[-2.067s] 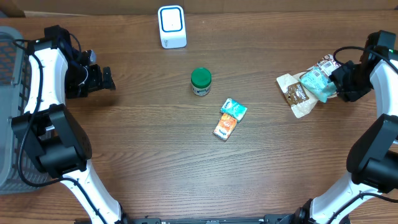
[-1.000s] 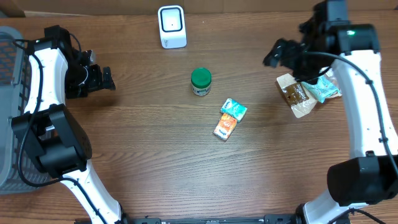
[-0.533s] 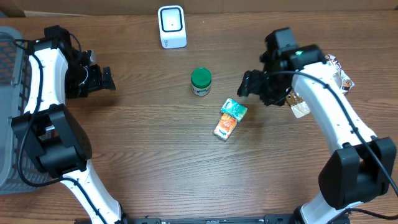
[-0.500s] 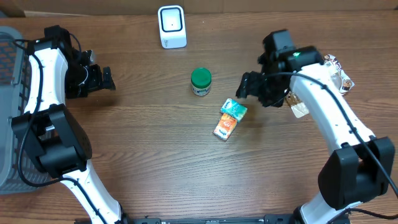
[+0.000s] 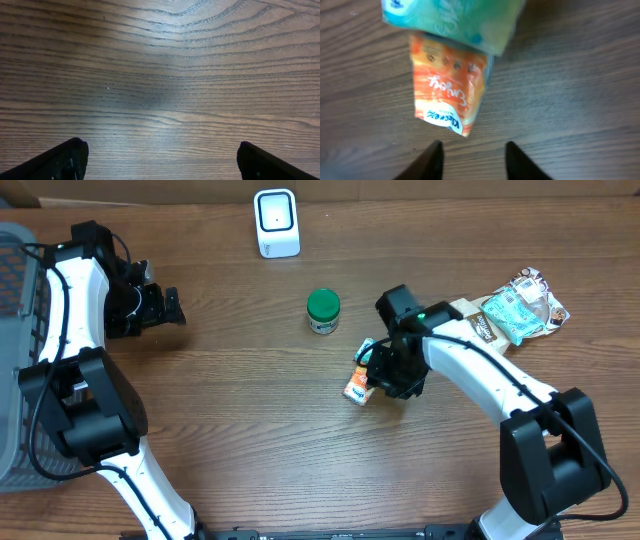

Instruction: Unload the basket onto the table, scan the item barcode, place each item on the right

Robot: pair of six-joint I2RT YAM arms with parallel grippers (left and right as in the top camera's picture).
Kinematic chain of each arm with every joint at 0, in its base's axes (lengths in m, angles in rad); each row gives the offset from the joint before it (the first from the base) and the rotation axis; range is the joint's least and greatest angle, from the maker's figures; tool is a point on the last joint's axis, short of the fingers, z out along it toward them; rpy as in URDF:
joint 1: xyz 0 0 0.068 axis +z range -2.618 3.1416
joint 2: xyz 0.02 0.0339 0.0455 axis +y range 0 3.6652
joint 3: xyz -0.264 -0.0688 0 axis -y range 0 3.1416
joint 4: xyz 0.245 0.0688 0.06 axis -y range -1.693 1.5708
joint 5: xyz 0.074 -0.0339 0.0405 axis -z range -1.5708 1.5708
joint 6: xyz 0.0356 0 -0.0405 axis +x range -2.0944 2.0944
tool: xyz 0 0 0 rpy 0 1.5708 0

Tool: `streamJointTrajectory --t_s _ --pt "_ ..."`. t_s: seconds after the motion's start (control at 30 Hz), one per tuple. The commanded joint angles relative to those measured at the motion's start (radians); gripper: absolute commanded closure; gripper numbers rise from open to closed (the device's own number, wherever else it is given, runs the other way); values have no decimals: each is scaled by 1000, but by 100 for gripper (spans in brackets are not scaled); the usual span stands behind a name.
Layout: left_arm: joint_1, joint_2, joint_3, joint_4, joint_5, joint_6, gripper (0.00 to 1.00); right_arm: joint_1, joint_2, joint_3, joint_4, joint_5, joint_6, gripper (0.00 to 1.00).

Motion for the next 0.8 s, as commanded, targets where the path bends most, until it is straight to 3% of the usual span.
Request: streamJointTrajectory --t_s 0.0,0.27,0.53,0.77 --pt "-1 -13 10 0 0 2 0 30 -1 -29 29 7 102 74" --pt "-1 -13 10 0 1 2 0 93 0 -103 166 10 221 75" --pt "-1 -13 10 0 0 2 0 109 0 -114 209 2 229 75" --pt "-1 -13 10 0 0 2 0 171 0 -114 291 2 214 65"
